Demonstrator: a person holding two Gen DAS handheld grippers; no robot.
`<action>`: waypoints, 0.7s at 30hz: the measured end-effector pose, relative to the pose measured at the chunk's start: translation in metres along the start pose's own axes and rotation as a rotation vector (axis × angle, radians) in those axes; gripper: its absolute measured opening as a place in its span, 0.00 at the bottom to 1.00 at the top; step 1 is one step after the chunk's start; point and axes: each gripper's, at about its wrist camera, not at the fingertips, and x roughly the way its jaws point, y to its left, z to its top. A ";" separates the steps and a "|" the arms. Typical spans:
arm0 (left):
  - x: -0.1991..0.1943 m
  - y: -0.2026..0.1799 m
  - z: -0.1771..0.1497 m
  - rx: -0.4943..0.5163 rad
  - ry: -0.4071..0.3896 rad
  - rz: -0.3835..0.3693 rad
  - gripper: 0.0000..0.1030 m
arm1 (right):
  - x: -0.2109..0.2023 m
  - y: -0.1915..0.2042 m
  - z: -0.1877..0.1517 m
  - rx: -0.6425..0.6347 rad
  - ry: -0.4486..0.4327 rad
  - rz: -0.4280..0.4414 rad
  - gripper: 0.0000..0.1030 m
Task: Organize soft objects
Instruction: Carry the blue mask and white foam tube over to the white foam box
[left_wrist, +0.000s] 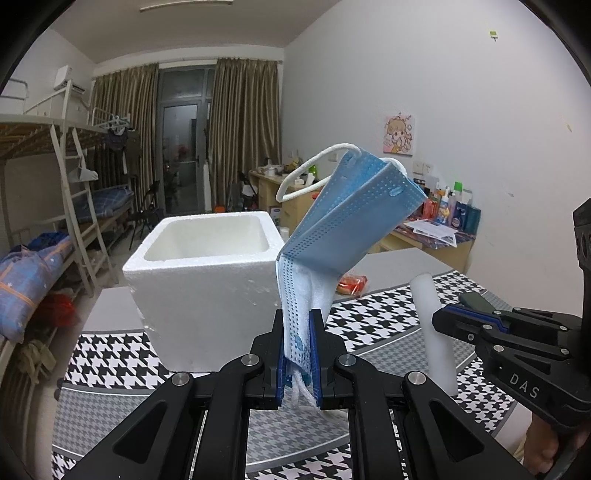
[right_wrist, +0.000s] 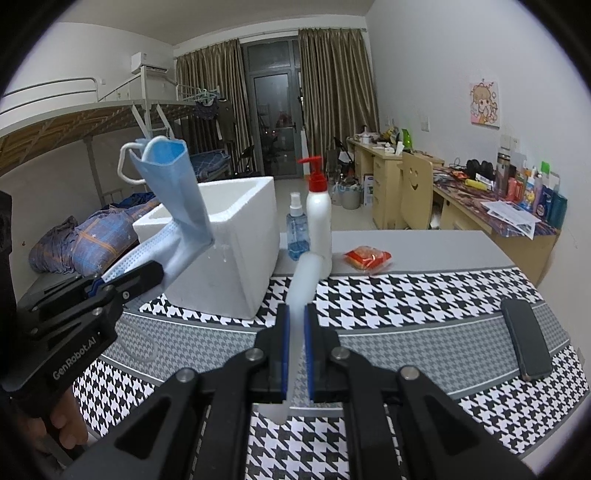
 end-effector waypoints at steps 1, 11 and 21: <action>0.000 0.001 0.001 -0.001 -0.003 -0.001 0.11 | 0.000 0.001 0.001 -0.004 -0.001 0.001 0.10; 0.001 0.008 0.007 -0.004 -0.018 0.011 0.11 | 0.004 0.012 0.015 -0.018 -0.020 0.023 0.10; -0.002 0.017 0.015 -0.007 -0.019 0.028 0.11 | 0.005 0.022 0.024 -0.040 -0.029 0.037 0.10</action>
